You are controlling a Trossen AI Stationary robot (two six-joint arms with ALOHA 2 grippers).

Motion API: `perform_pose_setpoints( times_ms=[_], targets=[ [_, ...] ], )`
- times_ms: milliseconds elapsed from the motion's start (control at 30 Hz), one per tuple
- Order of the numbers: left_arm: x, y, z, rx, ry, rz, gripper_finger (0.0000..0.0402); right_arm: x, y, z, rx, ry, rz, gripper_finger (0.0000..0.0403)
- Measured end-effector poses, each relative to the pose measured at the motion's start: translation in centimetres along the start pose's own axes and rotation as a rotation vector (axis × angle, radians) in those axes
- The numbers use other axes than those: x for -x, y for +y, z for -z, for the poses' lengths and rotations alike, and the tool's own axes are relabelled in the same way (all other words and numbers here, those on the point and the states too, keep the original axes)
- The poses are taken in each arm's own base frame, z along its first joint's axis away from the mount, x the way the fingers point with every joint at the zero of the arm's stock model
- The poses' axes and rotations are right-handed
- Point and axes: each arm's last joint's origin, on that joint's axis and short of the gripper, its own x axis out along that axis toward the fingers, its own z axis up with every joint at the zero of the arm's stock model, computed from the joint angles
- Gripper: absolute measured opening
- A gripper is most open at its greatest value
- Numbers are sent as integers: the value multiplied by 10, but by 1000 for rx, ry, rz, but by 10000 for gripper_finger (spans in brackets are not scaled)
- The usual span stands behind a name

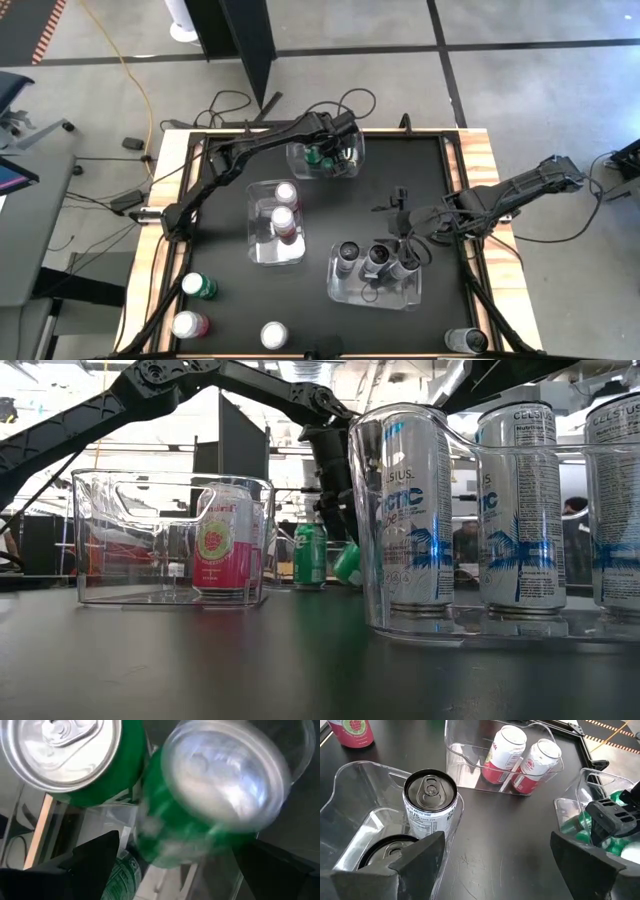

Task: Sort soda cans
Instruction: Put the green soda can into the top transparent bin

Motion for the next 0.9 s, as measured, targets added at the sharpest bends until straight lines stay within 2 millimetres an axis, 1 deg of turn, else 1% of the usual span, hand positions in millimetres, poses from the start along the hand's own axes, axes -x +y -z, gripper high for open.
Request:
perform_pose_setpoints(
  times_ms=[500, 567, 667, 733, 833, 900],
  targets=[
    [1, 0, 0, 8, 1, -7, 383, 0, 0, 0, -1, 0, 0, 379],
    [1, 0, 0, 8, 1, 1, 377, 0, 0, 0, -1, 0, 0, 379],
    [1, -1, 0, 9, -5, 30, 347, 0, 0, 0, -1, 0, 0, 379],
    [0, -1, -1, 4, -13, 33, 314, 0, 0, 0, -1, 0, 0, 379],
    [-8, -3, 1, -20, -21, 48, 255, 0, 0, 0, -2, 0, 0, 379],
    [-13, -4, 4, -55, -3, 51, 224, 0, 0, 0, -3, 0, -1, 379]
  ],
)
